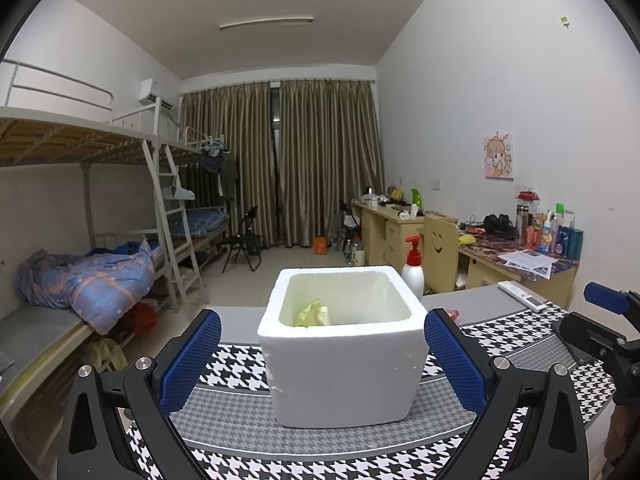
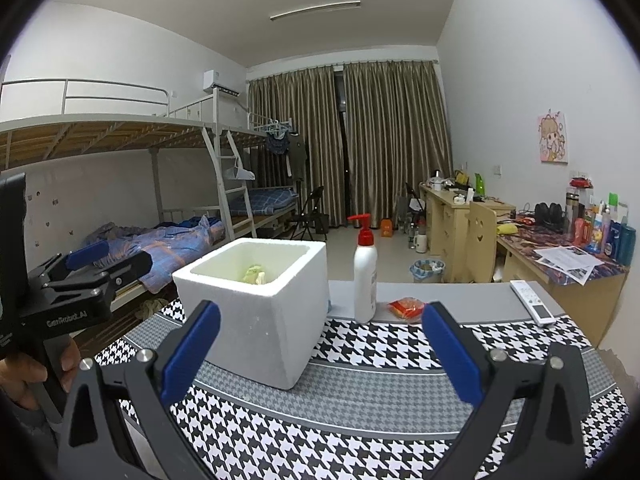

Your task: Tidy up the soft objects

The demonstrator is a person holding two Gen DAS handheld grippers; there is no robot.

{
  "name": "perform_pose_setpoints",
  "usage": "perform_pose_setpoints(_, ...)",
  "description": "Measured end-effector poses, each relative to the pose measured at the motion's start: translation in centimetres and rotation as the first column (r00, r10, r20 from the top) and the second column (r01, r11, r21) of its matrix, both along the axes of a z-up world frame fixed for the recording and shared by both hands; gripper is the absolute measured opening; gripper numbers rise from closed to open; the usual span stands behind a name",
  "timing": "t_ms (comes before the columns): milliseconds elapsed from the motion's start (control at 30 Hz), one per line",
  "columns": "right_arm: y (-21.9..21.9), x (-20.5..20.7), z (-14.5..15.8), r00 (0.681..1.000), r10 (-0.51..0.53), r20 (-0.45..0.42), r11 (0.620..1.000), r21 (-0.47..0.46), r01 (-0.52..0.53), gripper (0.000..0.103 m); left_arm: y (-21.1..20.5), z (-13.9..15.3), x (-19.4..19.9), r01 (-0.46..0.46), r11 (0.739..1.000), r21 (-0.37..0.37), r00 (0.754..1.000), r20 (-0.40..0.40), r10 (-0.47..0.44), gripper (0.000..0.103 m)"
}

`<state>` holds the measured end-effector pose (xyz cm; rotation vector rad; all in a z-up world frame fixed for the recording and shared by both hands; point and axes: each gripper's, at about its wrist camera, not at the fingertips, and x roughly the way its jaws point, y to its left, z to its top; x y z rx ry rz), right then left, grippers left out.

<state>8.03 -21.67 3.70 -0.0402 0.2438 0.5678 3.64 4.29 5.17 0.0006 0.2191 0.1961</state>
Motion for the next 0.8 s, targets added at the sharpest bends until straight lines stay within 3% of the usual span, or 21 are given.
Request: perform_pose_setpoints(800,-0.2,-0.8,-1.9,1.000,-0.013,-0.008,1.000,0.014,0.014,0.102,0.3,-1.7,-1.2,0.007,1.000,-0.014,1.000,0.011,-0.007,0.102)
